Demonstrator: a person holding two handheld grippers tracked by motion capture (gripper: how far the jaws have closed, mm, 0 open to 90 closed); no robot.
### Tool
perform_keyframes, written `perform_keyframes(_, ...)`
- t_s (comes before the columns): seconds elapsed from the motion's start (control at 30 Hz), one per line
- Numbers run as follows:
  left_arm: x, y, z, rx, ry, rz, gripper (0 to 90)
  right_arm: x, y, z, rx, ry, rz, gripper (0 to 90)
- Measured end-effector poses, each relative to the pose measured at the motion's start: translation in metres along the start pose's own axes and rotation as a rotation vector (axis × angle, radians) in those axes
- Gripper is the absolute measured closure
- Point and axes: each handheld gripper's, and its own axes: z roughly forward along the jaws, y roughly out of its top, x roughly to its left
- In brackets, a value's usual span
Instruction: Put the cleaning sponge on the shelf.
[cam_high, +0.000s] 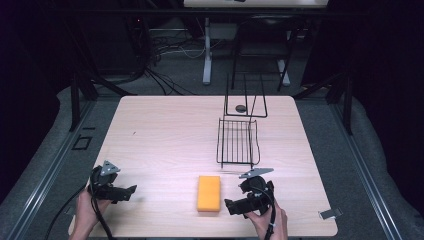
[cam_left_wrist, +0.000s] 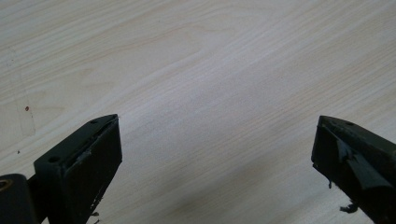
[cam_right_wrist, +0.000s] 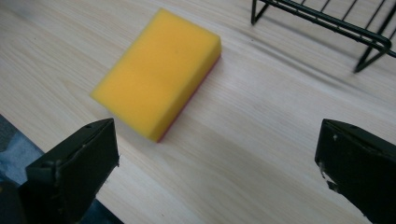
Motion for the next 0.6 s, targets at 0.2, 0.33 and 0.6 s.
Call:
perform_keyframes(0.2, 0.0, 0.0, 0.0, -0.001, -0.002, -0.001, 1.9, 0.018, 0.011, 0.018, 0.03, 0.025, -0.028, 0.0)
perform_keyframes(0.33, 0.0, 0.0, 0.0, 0.0, -0.002, 0.0, 1.9, 0.025, 0.016, 0.025, 0.048, 0.03, -0.036, 0.0)
perform_keyframes(0.6, 0.0, 0.0, 0.0, 0.001, -0.007, -0.003, 1.9, 0.038, 0.029, 0.05, 0.093, 0.049, -0.037, 0.0)
